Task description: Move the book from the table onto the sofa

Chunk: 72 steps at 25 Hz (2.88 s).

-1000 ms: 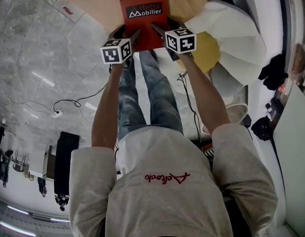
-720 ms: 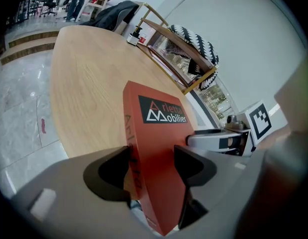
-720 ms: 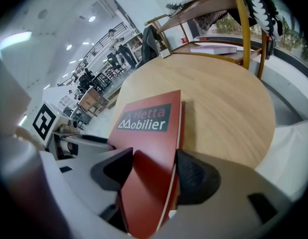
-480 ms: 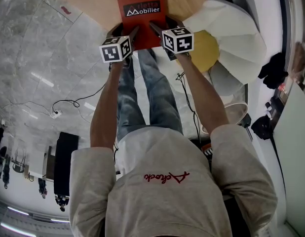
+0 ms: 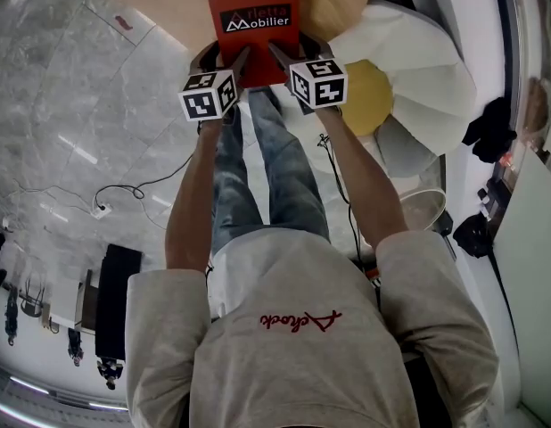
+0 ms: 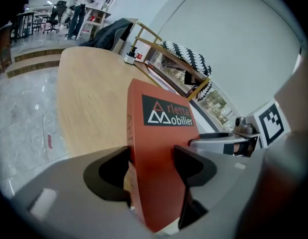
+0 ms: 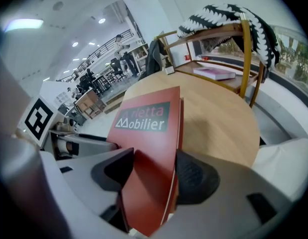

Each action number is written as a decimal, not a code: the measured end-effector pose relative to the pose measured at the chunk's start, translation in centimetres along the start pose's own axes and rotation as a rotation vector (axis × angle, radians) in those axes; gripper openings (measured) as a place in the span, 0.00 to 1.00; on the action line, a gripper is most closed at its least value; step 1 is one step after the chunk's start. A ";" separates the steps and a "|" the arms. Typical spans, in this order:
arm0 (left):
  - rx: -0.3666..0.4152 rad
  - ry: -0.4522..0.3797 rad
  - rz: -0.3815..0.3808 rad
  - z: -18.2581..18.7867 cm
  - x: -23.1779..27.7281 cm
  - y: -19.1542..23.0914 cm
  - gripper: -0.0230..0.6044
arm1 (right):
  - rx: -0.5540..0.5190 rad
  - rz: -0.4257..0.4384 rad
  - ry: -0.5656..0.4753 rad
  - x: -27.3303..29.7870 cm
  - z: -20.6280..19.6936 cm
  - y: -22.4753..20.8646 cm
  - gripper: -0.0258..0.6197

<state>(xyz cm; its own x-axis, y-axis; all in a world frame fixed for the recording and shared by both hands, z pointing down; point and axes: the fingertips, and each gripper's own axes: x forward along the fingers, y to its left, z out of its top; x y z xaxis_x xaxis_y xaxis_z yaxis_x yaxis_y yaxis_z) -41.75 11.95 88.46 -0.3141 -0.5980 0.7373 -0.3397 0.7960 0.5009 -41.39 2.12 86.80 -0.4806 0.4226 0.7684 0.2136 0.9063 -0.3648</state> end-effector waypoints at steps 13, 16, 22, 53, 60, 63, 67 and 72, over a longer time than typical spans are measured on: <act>0.120 -0.196 0.012 9.6 -7.0 -2.9 0.50 | -0.097 -0.038 -0.201 -5.8 10.1 4.0 0.45; 0.147 -0.241 0.016 11.4 -9.2 -3.8 0.50 | -0.129 -0.037 -0.249 -7.6 12.1 5.3 0.45; 0.165 -0.310 0.029 14.2 -13.6 -3.7 0.50 | -0.189 -0.027 -0.308 -9.4 15.6 8.9 0.45; 0.389 -0.647 0.031 31.2 -34.8 -11.6 0.50 | -0.419 -0.055 -0.693 -26.0 34.0 22.2 0.45; 0.443 -0.725 0.028 34.4 -39.2 -14.2 0.50 | -0.464 -0.075 -0.783 -30.3 37.5 24.6 0.45; 0.460 -0.760 0.023 35.6 -40.7 -15.3 0.50 | -0.482 -0.082 -0.818 -32.0 38.7 25.3 0.45; 0.489 -0.794 0.020 36.1 -42.7 -16.5 0.50 | -0.498 -0.091 -0.860 -33.9 39.3 26.5 0.45; 0.515 -0.822 0.014 36.4 -44.5 -16.9 0.50 | -0.511 -0.103 -0.892 -35.1 39.6 27.9 0.45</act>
<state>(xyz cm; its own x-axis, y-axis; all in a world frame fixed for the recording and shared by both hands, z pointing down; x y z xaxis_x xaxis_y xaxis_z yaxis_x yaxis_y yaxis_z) -54.32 21.75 30.66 -0.7761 -0.6232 0.0966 -0.6167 0.7820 0.0907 -52.25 12.10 28.80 -0.9284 0.3697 0.0374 0.3715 0.9221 0.1079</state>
